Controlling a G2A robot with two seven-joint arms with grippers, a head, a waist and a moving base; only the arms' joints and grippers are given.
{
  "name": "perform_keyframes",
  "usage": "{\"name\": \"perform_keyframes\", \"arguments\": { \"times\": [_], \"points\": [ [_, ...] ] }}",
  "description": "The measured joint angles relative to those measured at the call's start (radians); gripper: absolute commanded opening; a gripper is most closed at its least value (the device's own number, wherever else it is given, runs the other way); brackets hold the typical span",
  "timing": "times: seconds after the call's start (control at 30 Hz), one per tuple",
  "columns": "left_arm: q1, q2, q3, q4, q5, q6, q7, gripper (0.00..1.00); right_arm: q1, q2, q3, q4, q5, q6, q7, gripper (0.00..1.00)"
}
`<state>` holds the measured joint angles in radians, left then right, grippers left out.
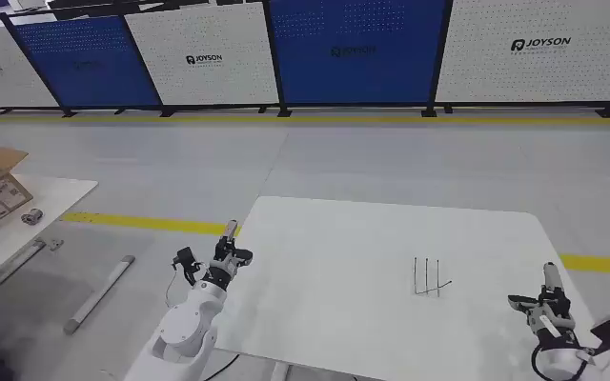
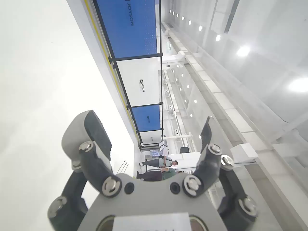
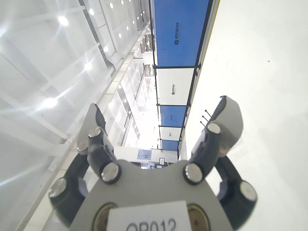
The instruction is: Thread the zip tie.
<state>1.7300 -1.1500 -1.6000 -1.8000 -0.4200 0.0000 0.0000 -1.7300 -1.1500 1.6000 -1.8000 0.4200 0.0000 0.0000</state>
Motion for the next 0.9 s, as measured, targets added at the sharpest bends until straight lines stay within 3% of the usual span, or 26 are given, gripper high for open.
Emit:
{"name": "perform_keyframes", "arguments": {
  "times": [0.07, 0.1, 0.13, 0.17, 0.3, 0.4, 0.5, 0.77, 0.9],
  "points": [
    [0.0, 0.0, 0.0, 0.0, 0.0, 0.0, 0.0, 1.0, 0.0, 0.0, 0.0, 0.0, 0.0, 0.0, 0.0, 0.78],
    [0.0, 0.0, 0.0, 0.0, 0.0, 0.0, 0.0, 0.78, 0.0, 0.0, 0.0, 0.0, 0.0, 0.0, 0.0, 1.0],
    [0.0, 0.0, 0.0, 0.0, 0.0, 0.0, 0.0, 0.78, 0.0, 0.0, 0.0, 0.0, 0.0, 0.0, 0.0, 0.78],
    [0.0, 0.0, 0.0, 0.0, 0.0, 0.0, 0.0, 1.0, 0.0, 0.0, 0.0, 0.0, 0.0, 0.0, 0.0, 1.0],
    [0.0, 0.0, 0.0, 0.0, 0.0, 0.0, 0.0, 1.0, 0.003, 0.0, 0.004, 0.005, -0.001, -0.011, 0.012, 1.0],
    [0.0, 0.0, 0.0, 0.0, 0.0, 0.0, 0.0, 1.0, 0.003, 0.002, 0.025, 0.007, 0.002, -0.049, 0.091, 1.0],
    [0.0, 0.0, 0.0, 0.0, 0.0, 0.0, 0.0, 1.0, 0.001, 0.012, 0.078, 0.002, 0.01, -0.059, 0.221, 1.0],
    [0.0, 0.0, 0.0, 0.0, 0.0, 0.0, 0.0, 1.0, 0.022, 0.046, 0.188, 0.018, -0.08, 0.011, 0.614, 1.0],
    [0.0, 0.0, 0.0, 0.0, 0.0, 0.0, 0.0, 1.0, 0.022, 0.046, 0.187, 0.018, -0.082, 0.01, 0.6, 1.0]
  ]
}}
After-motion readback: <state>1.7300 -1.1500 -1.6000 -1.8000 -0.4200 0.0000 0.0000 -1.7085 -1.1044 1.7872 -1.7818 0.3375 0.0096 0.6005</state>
